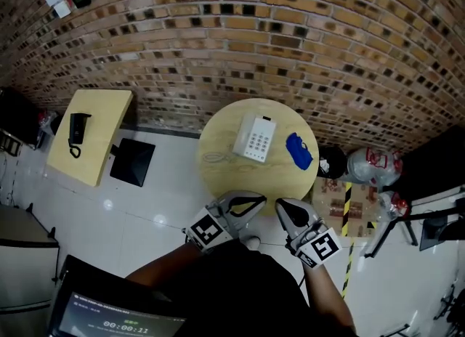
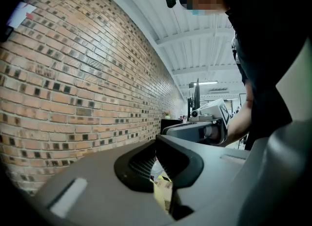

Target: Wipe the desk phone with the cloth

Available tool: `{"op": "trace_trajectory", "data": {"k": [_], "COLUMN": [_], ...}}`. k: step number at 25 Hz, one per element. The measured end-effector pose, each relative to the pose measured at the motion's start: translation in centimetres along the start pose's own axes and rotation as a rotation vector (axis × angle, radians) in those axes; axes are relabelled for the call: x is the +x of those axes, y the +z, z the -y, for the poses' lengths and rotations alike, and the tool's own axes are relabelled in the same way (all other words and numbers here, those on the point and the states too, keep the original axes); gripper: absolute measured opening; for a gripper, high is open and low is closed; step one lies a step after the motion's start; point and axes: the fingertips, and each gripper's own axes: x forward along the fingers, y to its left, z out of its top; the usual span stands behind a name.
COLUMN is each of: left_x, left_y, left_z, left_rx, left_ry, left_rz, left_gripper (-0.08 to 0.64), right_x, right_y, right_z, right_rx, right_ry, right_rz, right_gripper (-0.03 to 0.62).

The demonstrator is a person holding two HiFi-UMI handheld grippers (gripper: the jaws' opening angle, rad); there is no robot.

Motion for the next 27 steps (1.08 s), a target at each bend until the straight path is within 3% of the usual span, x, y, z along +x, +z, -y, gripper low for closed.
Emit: {"op": "trace_trajectory", "data": {"k": [9,27], "left_x": [-1.1,0.2], "left_y": [0.7,-0.6], "left_z": [2.0,3.2], "left_rx": [0.018,0.004], "left_ry": [-0.002,-0.037], "left_rz": [0.008,-0.038], "left_gripper": [-0.005,-0.005], "right_x": [-1.5,-1.8], "right_y": [-0.3,-0.7], "right_z": [-2.4,-1.6], "right_rx": [-0.010,0.005], "right_ry": [0.015,0.013], "right_rz": [0.000,-0.001], "right_gripper": [0.000,0.000]}}
